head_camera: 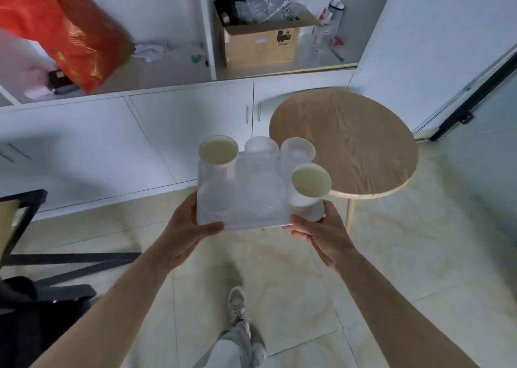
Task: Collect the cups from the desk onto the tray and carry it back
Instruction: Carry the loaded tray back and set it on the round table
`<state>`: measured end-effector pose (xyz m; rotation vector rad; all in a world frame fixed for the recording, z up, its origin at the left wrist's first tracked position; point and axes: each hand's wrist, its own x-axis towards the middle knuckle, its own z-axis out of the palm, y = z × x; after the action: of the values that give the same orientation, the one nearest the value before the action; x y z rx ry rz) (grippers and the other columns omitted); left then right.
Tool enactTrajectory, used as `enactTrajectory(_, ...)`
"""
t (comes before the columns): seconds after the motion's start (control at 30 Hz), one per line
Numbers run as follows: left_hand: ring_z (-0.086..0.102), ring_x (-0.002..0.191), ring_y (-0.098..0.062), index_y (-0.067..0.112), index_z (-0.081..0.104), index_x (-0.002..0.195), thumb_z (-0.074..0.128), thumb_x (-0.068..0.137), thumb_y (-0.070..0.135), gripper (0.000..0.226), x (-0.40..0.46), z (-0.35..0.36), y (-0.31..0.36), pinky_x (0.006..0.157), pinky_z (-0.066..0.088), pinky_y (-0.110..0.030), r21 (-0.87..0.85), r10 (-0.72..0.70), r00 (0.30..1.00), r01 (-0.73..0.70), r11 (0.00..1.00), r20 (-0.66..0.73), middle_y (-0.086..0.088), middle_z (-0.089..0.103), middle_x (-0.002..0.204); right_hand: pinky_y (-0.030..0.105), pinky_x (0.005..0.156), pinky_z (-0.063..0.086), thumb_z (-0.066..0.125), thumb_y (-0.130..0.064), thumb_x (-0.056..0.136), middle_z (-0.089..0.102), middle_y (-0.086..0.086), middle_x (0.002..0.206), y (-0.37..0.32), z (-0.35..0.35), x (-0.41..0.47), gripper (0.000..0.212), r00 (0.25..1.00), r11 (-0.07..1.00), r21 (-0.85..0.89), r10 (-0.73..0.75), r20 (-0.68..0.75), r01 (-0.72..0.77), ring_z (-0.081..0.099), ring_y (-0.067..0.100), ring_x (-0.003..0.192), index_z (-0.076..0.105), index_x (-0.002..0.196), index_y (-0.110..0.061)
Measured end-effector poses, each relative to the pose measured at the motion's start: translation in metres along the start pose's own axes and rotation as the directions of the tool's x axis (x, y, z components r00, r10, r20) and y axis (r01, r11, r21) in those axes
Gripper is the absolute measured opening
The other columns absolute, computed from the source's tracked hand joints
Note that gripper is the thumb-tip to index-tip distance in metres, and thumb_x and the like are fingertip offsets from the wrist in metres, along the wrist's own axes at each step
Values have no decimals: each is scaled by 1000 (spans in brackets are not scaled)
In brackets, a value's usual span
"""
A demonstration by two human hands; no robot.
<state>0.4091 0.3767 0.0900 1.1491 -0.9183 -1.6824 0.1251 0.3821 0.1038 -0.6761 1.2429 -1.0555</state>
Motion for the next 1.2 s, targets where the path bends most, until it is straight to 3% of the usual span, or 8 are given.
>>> enactTrajectory(0.1, 65, 113, -31, 8, 57, 129, 88, 54, -1, 82, 36, 21, 5, 88, 57, -36, 53, -10, 999, 8, 999, 49, -12, 70, 120, 23, 51, 50, 77, 7, 75, 64, 18, 109, -11, -23, 19, 58, 999, 999, 44, -28, -26, 29, 72, 33, 77, 47, 124, -1)
enactTrajectory(0.23, 69, 106, -25, 12, 60, 125, 87, 53, 4, 77, 84, 47, 13, 82, 57, -33, 120, -22, 995, 10, 993, 96, -9, 73, 115, 28, 53, 49, 71, 12, 78, 68, 12, 97, -29, -48, 43, 44, 996, 996, 50, -70, -59, 73, 72, 32, 76, 55, 114, -8)
enactTrajectory(0.5, 63, 115, -28, 22, 53, 137, 84, 58, -8, 90, 180, 88, 12, 82, 59, -42, 241, -43, 987, 4, 971, 157, -4, 67, 124, 29, 58, 54, 77, 7, 75, 70, 14, 99, -54, -94, 96, 50, 980, 997, -6, -74, -187, 75, 74, 33, 76, 56, 117, -9)
enactTrajectory(0.6, 61, 118, -31, 23, 50, 140, 87, 56, -5, 96, 207, 106, 9, 87, 58, -48, 254, -62, 983, 17, 967, 171, -7, 64, 130, 35, 64, 58, 79, 4, 75, 72, 12, 96, -64, -114, 112, 47, 971, 995, -54, -89, -220, 79, 74, 31, 76, 58, 114, -11)
enactTrajectory(0.7, 62, 117, -31, 23, 50, 140, 92, 49, 7, 101, 231, 132, 4, 83, 58, -43, 268, -70, 983, 23, 963, 168, -8, 64, 130, 40, 71, 60, 79, 3, 74, 72, 7, 94, -75, -141, 130, 46, 968, 994, -76, -96, -231, 81, 75, 23, 74, 59, 112, -15)
enactTrajectory(0.83, 64, 114, -27, 23, 49, 140, 92, 51, 6, 101, 254, 164, -4, 84, 59, -43, 283, -59, 987, 13, 959, 152, -6, 66, 128, 34, 61, 59, 77, 7, 74, 71, 6, 87, -91, -176, 152, 47, 969, 995, -77, -81, -232, 65, 74, 20, 67, 57, 114, -8)
enactTrajectory(1.0, 69, 105, -16, 26, 54, 130, 78, 69, -14, 77, 275, 219, -12, 74, 59, -29, 290, -30, 990, -12, 957, 139, 8, 73, 113, 36, 66, 59, 81, 3, 73, 69, 12, 95, -121, -227, 177, 52, 981, 991, -128, -71, -182, 48, 74, 32, 75, 50, 110, -17)
enactTrajectory(1.2, 67, 112, -24, 18, 56, 133, 89, 57, -3, 85, 299, 274, -28, 82, 59, -38, 218, -16, 999, 7, 976, 40, -6, 70, 121, 31, 65, 60, 83, 1, 70, 63, 16, 113, -155, -287, 214, 69, 985, 987, -160, -23, -170, -5, 76, 26, 73, 39, 121, -13)
